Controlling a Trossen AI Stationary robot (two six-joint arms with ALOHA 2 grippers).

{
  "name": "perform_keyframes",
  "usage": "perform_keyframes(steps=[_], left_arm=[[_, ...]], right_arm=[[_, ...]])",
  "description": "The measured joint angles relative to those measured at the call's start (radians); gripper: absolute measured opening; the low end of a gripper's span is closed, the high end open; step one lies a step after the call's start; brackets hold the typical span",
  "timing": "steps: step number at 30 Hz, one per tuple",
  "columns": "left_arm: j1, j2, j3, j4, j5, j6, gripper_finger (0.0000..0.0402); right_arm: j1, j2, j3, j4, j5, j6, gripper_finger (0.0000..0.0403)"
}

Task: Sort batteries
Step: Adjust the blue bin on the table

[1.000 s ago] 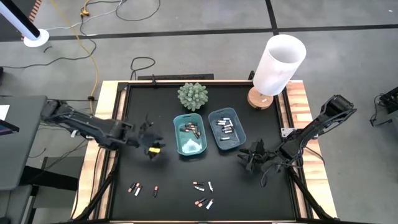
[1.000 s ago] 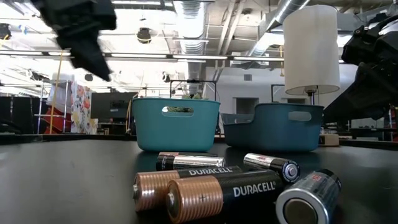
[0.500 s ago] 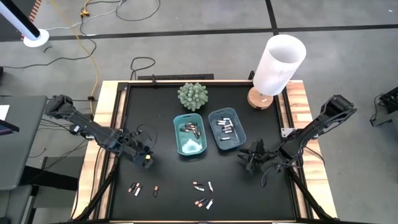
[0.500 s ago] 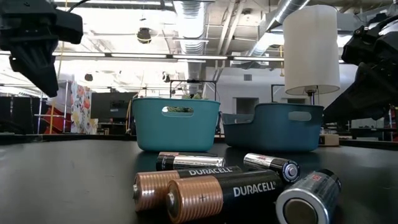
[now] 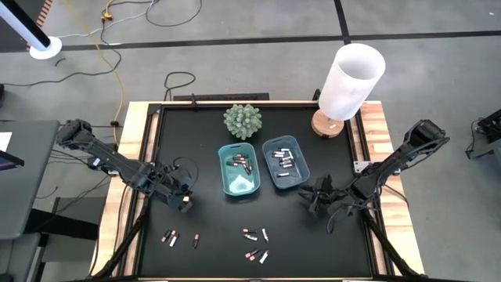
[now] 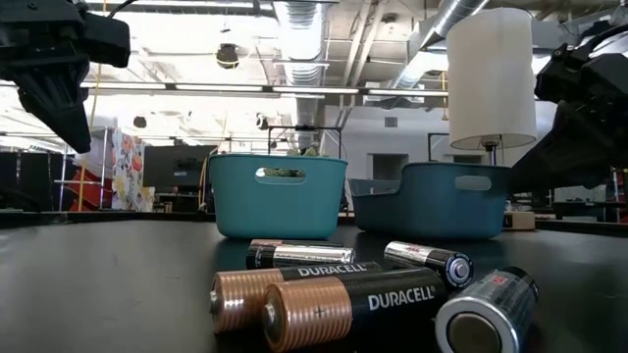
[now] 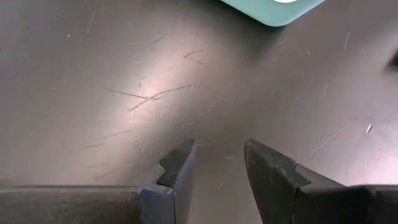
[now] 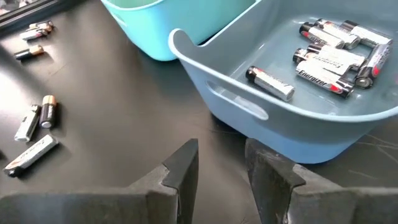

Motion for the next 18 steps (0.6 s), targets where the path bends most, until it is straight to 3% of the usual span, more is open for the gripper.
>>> perform_keyframes(steps=[8, 18], left_arm=[[0.001, 0.007, 0.000, 0.000, -0.005, -0.009, 0.0153], [0.004, 0.104, 0.000, -0.028, -0.018, -0.037, 0.0180]], right_arm=[[-0.014, 0.000, 0.000, 0.000, 0.002, 0.000, 0.0150], [-0.064, 0.000, 0.000, 0.000, 0.002, 0.000, 0.0150]])
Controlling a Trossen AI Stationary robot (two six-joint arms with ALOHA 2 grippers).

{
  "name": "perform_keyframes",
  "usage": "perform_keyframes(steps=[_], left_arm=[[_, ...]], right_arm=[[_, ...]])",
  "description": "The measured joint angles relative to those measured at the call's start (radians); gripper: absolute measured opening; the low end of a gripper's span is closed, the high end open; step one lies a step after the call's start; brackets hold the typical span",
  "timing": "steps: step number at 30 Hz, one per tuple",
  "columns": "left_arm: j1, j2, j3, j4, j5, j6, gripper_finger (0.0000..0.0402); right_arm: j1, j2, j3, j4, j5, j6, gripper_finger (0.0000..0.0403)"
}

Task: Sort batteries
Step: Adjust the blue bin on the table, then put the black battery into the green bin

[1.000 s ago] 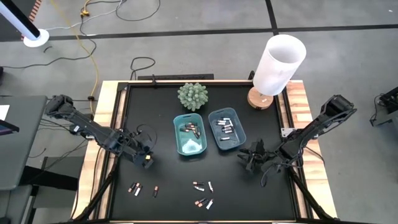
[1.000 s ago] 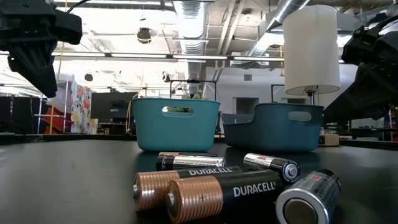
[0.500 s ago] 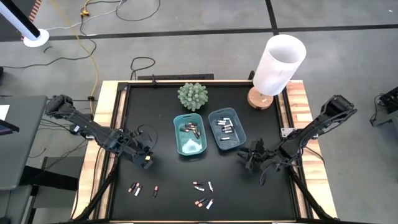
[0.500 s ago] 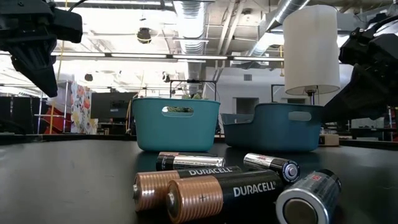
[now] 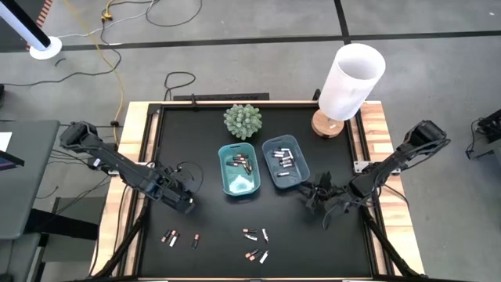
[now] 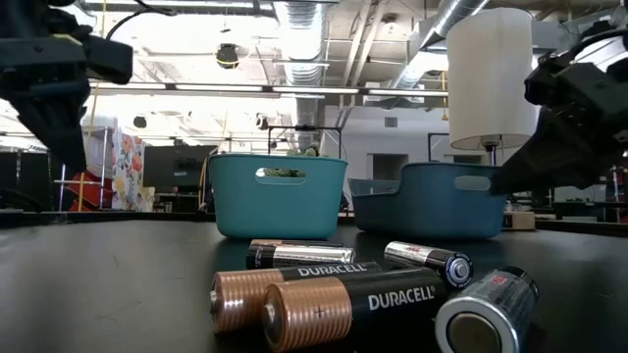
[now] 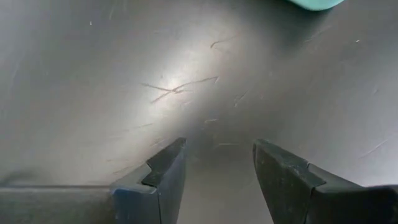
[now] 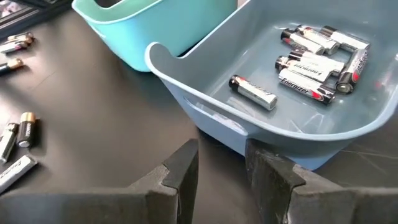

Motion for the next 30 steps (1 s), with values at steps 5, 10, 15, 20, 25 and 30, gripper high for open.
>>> perform_keyframes(steps=[5, 10, 15, 20, 25, 30], left_arm=[[0.000, 0.050, 0.000, -0.003, 0.031, -0.038, 0.0180], [0.000, 0.114, 0.000, -0.011, 0.081, -0.044, 0.0180], [0.000, 0.163, 0.000, -0.066, 0.140, -0.138, 0.0180], [-0.020, 0.169, 0.024, -0.156, 0.192, -0.251, 0.0180], [-0.106, 0.168, 0.083, -0.245, 0.196, -0.401, 0.0180], [-0.217, 0.175, 0.089, -0.240, 0.272, -0.574, 0.0180]], right_arm=[[-0.025, 0.000, 0.000, 0.000, 0.000, 0.000, 0.0150], [-0.045, 0.000, 0.000, 0.000, 0.000, 0.000, 0.0150], [-0.052, 0.000, 0.000, 0.000, 0.000, 0.000, 0.0150], [-0.052, 0.000, 0.000, 0.000, 0.000, 0.000, 0.0150], [-0.052, 0.004, 0.000, -0.001, 0.001, 0.000, 0.0150], [-0.052, 0.004, 0.000, -0.001, 0.001, 0.000, 0.0150]])
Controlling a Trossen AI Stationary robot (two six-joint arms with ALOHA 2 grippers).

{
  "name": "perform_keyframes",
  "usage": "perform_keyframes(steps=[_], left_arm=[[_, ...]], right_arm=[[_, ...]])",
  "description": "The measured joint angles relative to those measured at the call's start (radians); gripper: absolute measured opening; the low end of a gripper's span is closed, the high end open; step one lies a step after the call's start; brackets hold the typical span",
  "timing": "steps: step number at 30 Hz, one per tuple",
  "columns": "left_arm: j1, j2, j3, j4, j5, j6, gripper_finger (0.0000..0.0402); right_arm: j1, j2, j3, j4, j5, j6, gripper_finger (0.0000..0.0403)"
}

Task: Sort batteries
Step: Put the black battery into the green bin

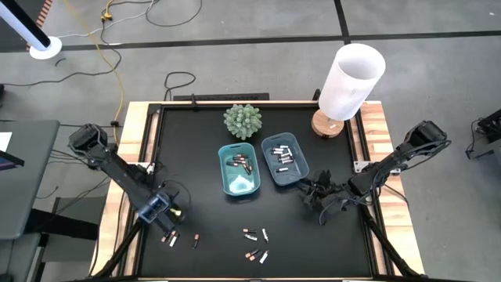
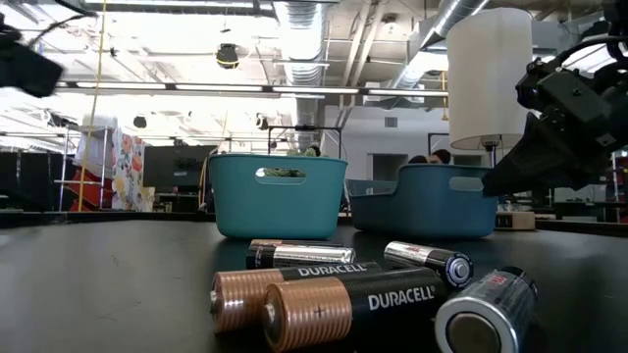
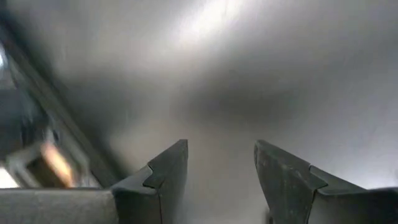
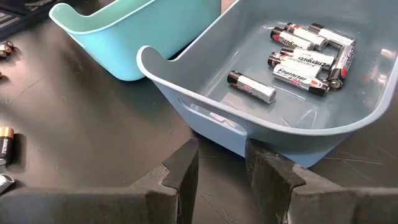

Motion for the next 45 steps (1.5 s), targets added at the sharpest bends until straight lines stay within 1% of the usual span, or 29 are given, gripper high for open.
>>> perform_keyframes(steps=[4, 10, 14, 16, 21, 29, 33, 35, 40, 45], left_arm=[[-0.095, 0.008, 0.000, 0.030, 0.075, -0.143, 0.0180], [-0.219, 0.011, 0.001, 0.123, 0.099, -0.328, 0.0180], [-0.275, 0.050, 0.001, 0.148, 0.134, -0.418, 0.0171], [-0.292, 0.079, 0.001, 0.173, 0.149, -0.430, 0.0166], [-0.304, 0.126, 0.002, 0.258, 0.149, -0.418, 0.0164], [-0.304, 0.132, 0.016, 0.264, 0.141, -0.423, 0.0164], [-0.304, 0.132, 0.016, 0.264, 0.103, -0.444, 0.0164], [-0.304, 0.134, 0.016, 0.264, 0.101, -0.445, 0.0164], [-0.304, 0.181, 0.016, 0.273, 0.108, -0.443, 0.0164], [-0.304, 0.239, 0.016, 0.296, 0.126, -0.409, 0.0164]], right_arm=[[0.002, 0.000, 0.000, 0.001, 0.000, 0.000, 0.0150], [0.004, 0.000, 0.000, 0.006, 0.000, 0.001, 0.0150], [0.004, 0.000, 0.000, 0.009, 0.000, 0.001, 0.0150], [0.004, 0.000, 0.000, 0.009, 0.000, 0.001, 0.0150], [0.004, 0.000, 0.000, 0.009, 0.000, 0.003, 0.0150], [0.004, 0.000, 0.000, 0.010, -0.001, 0.011, 0.0150], [0.004, 0.000, 0.000, 0.010, -0.001, 0.011, 0.0150], [0.004, 0.000, 0.000, 0.010, -0.002, 0.011, 0.0150], [0.004, 0.000, 0.000, 0.009, -0.002, 0.011, 0.0150], [0.004, 0.000, 0.000, 0.009, -0.002, 0.011, 0.0150]])
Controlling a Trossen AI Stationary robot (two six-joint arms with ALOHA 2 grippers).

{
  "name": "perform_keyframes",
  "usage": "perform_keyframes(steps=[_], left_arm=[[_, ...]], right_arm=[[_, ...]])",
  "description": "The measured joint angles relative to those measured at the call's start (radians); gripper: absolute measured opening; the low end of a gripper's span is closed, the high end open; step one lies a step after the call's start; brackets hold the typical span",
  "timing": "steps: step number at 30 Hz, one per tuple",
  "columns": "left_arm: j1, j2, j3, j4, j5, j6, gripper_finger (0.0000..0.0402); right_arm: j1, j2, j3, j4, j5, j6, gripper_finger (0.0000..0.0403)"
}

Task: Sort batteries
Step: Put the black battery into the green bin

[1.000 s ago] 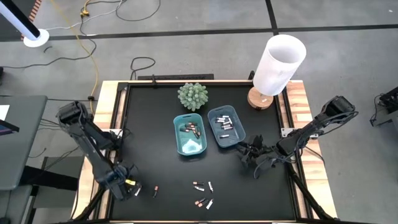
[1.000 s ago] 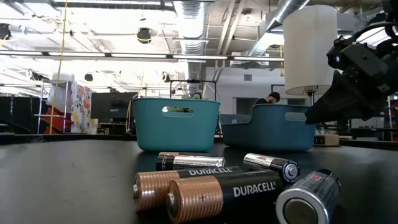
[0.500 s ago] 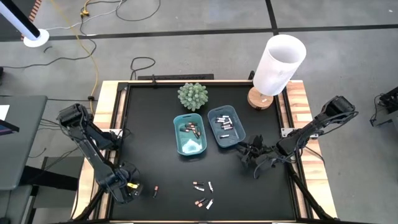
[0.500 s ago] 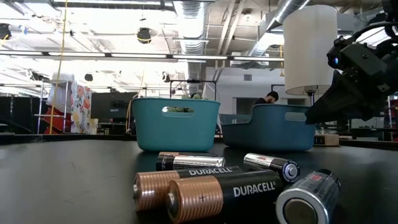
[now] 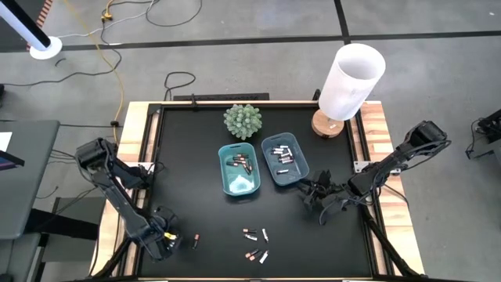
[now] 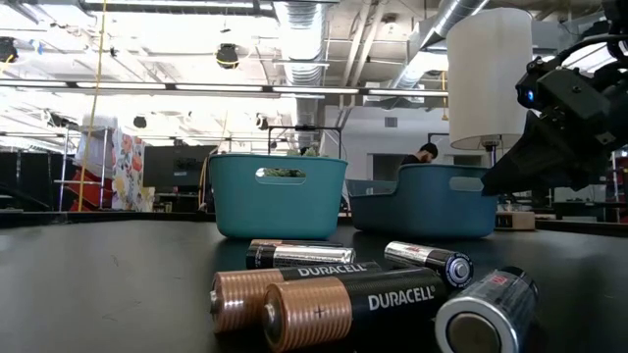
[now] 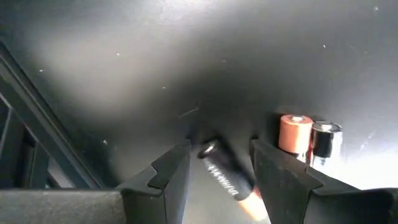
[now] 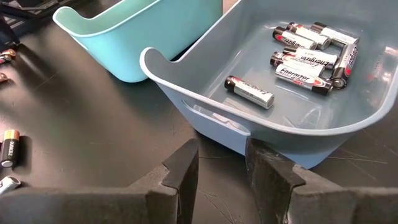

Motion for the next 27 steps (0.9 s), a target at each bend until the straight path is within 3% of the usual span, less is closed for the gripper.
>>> perform_keyframes(steps=[21, 27], left_arm=[[-0.002, 0.028, 0.000, 0.021, 0.084, -0.074, 0.0163], [-0.002, 0.029, 0.000, 0.022, 0.100, -0.091, 0.0127]], right_arm=[[0.000, 0.000, 0.000, -0.001, -0.001, 0.001, 0.0150], [0.000, 0.000, 0.000, -0.001, -0.001, 0.000, 0.0150]])
